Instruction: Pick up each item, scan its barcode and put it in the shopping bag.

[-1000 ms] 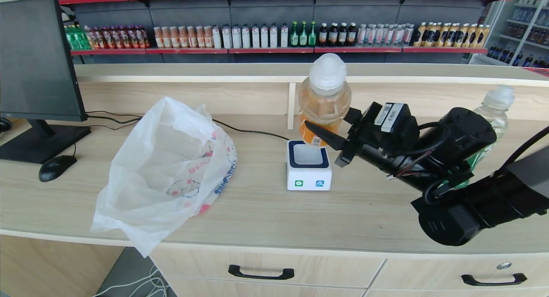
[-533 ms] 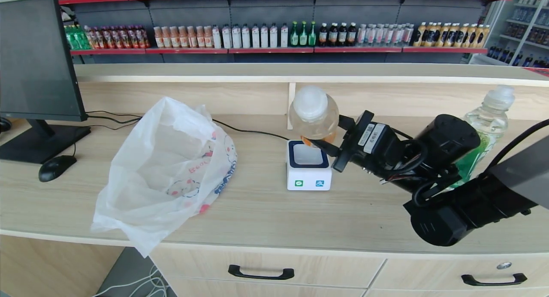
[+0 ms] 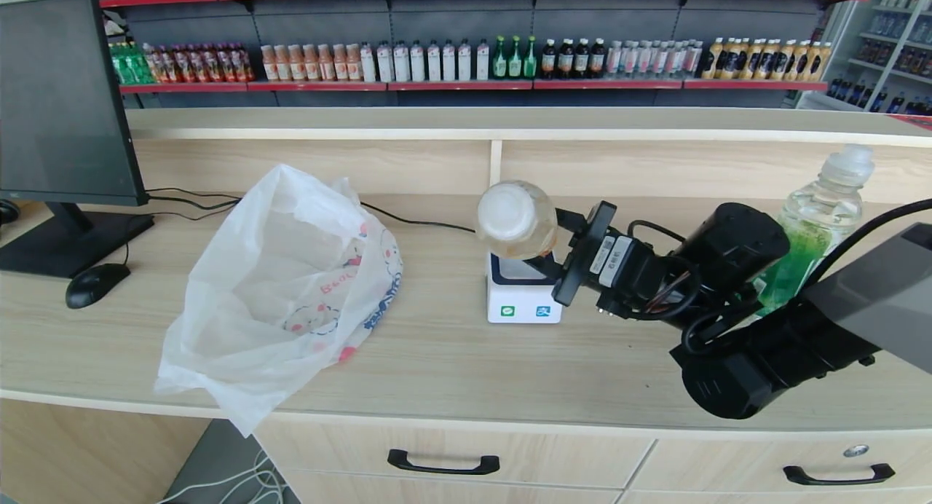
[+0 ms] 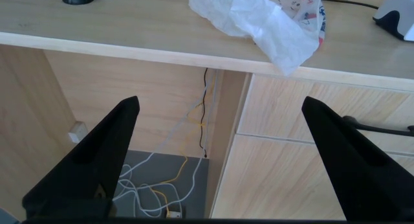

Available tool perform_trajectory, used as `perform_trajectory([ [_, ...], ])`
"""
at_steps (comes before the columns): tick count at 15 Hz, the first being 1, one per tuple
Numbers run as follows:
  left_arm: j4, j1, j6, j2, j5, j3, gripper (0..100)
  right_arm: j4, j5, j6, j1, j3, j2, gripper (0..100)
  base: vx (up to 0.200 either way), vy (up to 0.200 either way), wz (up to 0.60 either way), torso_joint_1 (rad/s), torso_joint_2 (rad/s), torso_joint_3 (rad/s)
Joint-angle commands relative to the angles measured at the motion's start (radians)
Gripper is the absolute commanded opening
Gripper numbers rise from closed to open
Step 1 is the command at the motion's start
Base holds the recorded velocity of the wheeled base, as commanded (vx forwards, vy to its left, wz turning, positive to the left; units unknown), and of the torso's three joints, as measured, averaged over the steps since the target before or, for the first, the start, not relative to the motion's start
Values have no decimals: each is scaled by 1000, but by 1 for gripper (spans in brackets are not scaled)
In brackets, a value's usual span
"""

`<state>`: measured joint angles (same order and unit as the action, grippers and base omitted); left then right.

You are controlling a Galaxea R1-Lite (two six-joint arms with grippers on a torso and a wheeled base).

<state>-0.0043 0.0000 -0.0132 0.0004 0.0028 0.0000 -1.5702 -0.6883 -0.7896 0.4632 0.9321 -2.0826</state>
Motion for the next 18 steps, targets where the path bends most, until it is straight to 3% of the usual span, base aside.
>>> perform_trajectory([
  [1,0,0,-1,1,0,0,100,-1,-4,-7,2,4,-13,0,0,0,0,0,0,0],
  [18,-2,0,-1,1,0,0,100,-1,-69,-66,-12,-18,30,0,0,0,0,0,0,0],
])
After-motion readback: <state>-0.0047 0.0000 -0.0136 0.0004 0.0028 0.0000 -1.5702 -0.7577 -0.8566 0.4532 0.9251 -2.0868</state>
